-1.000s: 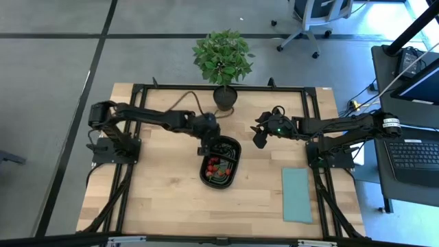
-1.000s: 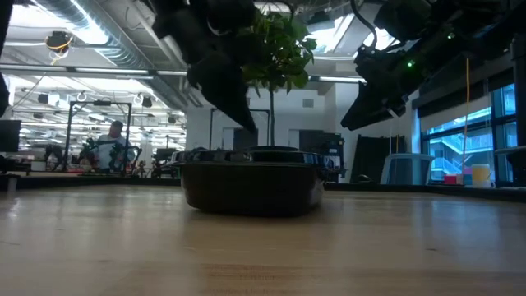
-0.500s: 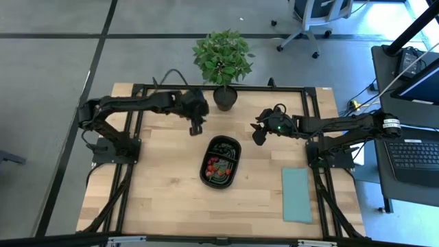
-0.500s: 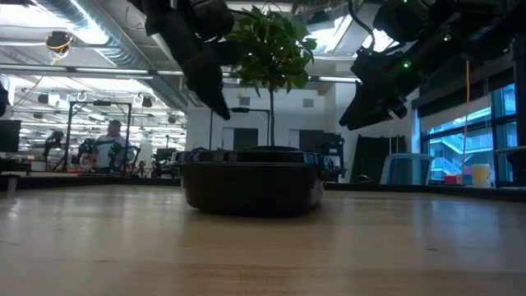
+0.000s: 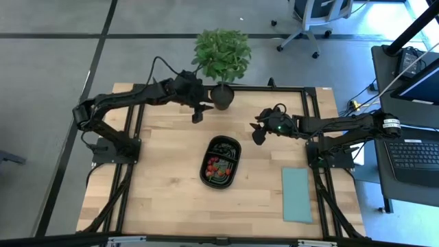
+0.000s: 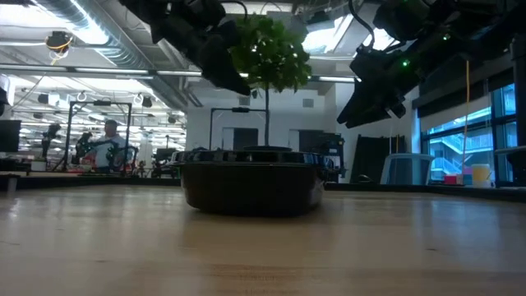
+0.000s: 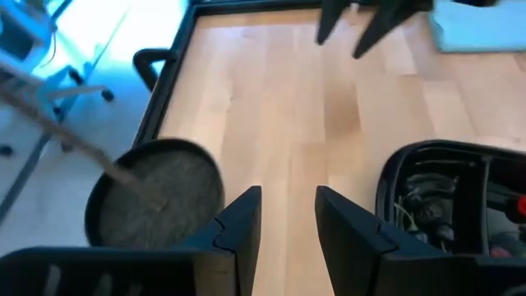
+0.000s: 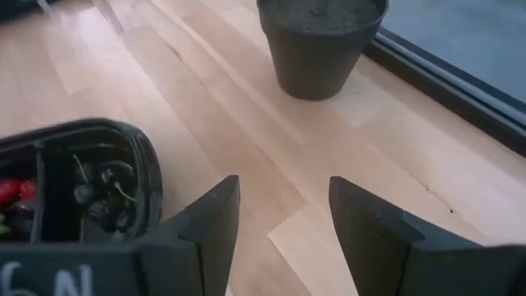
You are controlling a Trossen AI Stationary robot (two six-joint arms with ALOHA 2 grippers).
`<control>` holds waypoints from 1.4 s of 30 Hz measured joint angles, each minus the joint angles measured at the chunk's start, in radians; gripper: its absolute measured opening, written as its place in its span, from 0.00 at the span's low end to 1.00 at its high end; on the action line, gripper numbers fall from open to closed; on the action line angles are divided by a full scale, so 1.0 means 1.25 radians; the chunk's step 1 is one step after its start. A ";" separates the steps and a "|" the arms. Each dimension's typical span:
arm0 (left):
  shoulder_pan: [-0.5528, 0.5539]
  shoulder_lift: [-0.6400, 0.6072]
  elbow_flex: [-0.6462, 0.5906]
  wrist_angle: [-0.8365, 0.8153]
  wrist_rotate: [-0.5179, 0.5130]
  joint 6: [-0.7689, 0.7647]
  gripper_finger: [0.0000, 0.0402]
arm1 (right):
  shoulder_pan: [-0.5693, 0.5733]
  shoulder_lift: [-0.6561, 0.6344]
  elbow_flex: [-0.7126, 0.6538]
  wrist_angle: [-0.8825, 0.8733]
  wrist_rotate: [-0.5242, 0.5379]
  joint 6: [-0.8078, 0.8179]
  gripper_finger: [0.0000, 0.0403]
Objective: Pick and placing Produce into tupperware
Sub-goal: Return to Home Position
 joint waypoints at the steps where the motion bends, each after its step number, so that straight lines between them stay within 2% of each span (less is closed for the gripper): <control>1: -0.002 0.000 -0.003 0.004 0.002 0.011 0.27 | 0.000 0.000 0.000 -0.005 0.000 -0.005 0.47; 4: -0.011 -0.002 -0.030 0.034 0.023 0.015 0.27 | 0.004 0.000 0.000 -0.019 0.000 -0.015 0.47; 7: -0.020 -0.021 -0.057 0.062 0.080 -0.005 0.27 | 0.005 0.000 0.000 -0.040 0.000 -0.033 0.47; 13: -0.089 -0.039 -0.065 0.061 0.090 -0.074 0.27 | 0.005 0.000 0.000 -0.052 0.000 -0.025 0.47; 21: -0.214 -0.091 -0.065 -0.006 0.070 -0.139 0.27 | 0.005 0.000 0.000 -0.128 -0.001 0.011 0.47; 25: -0.286 -0.151 -0.065 -0.042 0.020 -0.153 0.27 | 0.005 0.000 0.000 -0.194 -0.001 0.031 0.47; 31: -0.340 -0.305 -0.098 -0.001 -0.010 -0.134 0.27 | 0.019 -0.001 0.000 -0.177 0.005 0.028 0.47; 37: -0.322 -0.528 -0.298 0.111 -0.068 -0.180 0.27 | 0.029 -0.067 0.000 -0.149 0.008 -0.014 0.47; 42: -0.326 -0.696 -0.464 0.182 -0.069 -0.253 0.27 | 0.050 -0.141 -0.039 -0.108 -0.021 -0.058 0.47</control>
